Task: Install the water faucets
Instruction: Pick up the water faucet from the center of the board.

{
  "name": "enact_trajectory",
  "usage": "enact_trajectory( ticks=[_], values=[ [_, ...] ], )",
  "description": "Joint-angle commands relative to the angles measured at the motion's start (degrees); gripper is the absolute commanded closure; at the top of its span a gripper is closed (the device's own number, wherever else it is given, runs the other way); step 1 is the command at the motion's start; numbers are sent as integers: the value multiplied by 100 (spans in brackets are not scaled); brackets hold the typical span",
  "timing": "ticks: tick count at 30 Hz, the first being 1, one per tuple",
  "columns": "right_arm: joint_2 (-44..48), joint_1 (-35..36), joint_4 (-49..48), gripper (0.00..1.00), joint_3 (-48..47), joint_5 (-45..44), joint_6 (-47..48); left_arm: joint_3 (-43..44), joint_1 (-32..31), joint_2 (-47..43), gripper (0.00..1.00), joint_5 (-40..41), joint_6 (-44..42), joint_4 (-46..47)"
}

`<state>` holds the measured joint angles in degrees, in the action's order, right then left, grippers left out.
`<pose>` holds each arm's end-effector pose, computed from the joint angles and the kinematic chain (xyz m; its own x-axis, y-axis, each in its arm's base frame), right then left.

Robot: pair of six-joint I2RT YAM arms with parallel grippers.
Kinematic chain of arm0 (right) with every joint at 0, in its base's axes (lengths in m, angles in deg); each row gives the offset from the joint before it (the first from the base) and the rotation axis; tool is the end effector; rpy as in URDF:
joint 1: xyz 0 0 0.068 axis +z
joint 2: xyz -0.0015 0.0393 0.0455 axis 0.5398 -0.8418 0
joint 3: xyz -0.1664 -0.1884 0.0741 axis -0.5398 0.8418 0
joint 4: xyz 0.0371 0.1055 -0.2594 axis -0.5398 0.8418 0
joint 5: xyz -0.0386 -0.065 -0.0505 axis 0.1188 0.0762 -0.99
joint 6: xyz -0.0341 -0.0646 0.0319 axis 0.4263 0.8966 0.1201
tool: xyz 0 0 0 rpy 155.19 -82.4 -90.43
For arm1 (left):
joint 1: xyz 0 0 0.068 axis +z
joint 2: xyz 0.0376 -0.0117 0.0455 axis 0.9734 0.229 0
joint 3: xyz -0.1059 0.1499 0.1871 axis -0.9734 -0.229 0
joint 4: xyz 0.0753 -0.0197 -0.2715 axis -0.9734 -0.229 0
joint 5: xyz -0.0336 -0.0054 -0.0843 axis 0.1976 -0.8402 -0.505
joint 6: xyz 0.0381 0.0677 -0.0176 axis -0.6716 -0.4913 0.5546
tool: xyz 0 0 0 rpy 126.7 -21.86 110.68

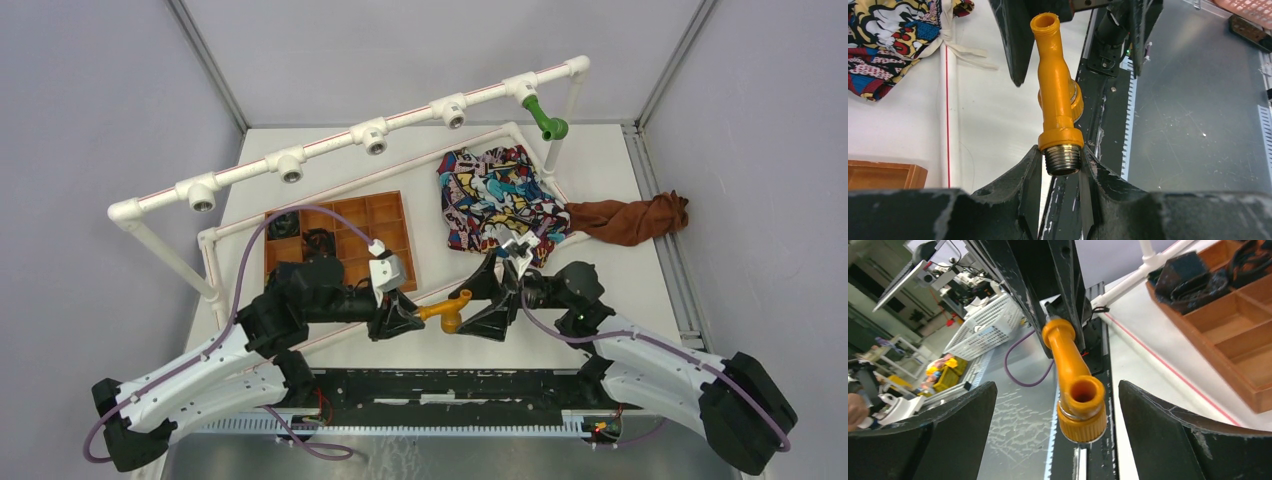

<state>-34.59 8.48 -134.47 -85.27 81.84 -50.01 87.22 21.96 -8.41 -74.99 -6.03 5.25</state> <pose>0.1417 0.1939 0.2426 -0.5380 0.1044 -0.8364 -0.8421 -0.1094 0.5280 0.1028 -0.1959 0.2912 -0.2717 0.2549 -0.9280 0.9510 0.2190 -0.2182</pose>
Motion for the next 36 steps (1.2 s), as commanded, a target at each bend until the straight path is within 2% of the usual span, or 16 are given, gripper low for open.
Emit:
enact_trajectory(
  ticks=[1,5,14,16,18,21,26,29,31,34,36],
  values=[
    [-373,72,-1770,3,235,381,-850,303,17,20,98,-325,-292,223],
    [-538,278,-1944,8,156,302,-799,428,22,194,98,-255,-239,145],
    [-789,508,-1794,31,-167,114,-529,471,14,364,98,-253,-241,148],
    [-878,541,-1859,42,-219,107,-544,464,17,354,98,-245,-234,162],
    [-985,577,-2154,60,-239,111,-717,456,15,337,98,-238,-217,162],
    [-1128,660,-2482,70,-233,122,-915,430,22,287,98,-157,-199,191],
    [-1212,819,-2564,75,-182,-17,-951,393,18,202,98,-62,-188,207],
    [-1237,894,-2617,84,-143,-176,-987,306,12,151,98,-52,-150,277],
    [-1305,929,-2772,81,-119,-257,-1147,269,9,120,98,-35,-131,308],
    [-1544,964,-3714,77,6,-300,-1721,200,14,74,98,5,-78,384],
    [-1689,1003,-3929,74,1,-323,-1868,168,19,49,98,59,-73,409]
  ],
)
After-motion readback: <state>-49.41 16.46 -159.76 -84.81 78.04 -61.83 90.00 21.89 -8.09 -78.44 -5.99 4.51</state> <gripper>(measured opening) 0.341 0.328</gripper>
